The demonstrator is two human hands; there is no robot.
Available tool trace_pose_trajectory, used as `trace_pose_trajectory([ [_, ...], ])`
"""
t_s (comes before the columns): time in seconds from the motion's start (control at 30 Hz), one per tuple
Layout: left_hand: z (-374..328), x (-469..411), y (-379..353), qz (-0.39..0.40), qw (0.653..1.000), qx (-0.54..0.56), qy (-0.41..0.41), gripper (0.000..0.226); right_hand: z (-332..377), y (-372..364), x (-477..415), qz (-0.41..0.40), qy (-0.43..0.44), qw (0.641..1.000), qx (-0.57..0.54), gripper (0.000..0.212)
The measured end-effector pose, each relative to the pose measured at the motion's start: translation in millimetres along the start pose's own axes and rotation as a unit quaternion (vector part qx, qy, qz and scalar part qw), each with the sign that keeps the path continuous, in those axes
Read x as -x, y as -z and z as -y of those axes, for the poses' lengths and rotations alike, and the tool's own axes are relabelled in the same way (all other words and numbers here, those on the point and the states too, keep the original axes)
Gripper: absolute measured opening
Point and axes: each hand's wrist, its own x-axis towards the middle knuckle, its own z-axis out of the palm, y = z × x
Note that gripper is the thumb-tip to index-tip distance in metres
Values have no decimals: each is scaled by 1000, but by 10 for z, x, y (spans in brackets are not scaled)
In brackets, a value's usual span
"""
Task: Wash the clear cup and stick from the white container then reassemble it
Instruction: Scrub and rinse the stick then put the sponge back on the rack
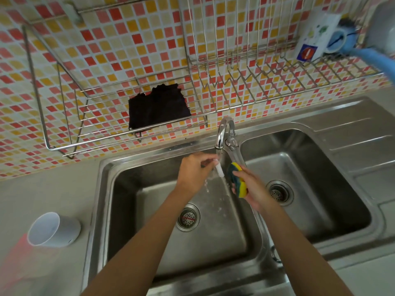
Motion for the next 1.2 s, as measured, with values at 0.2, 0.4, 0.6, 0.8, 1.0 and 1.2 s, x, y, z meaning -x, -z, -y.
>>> trace_pose_trajectory([
  [0.2,246,249,269,-12,998,-46,29,23,10,-262,60,71,-17,996,42,36],
  [0.4,543,626,607,-55,992,-75,79,23,-27,-462,20,88,17,984,153,15],
  [0.6,690,877,716,-80,988,-85,106,21,-73,-497,11,69,71,969,228,19],
  [0.8,689,962,729,-91,986,-72,123,19,-117,-533,19,11,128,945,300,21],
  [1.0,688,979,715,-89,986,-61,126,19,-102,-530,-48,-17,155,937,314,22],
  [1.2,724,984,710,-88,985,-54,138,17,149,-401,-344,-100,201,906,358,25],
])
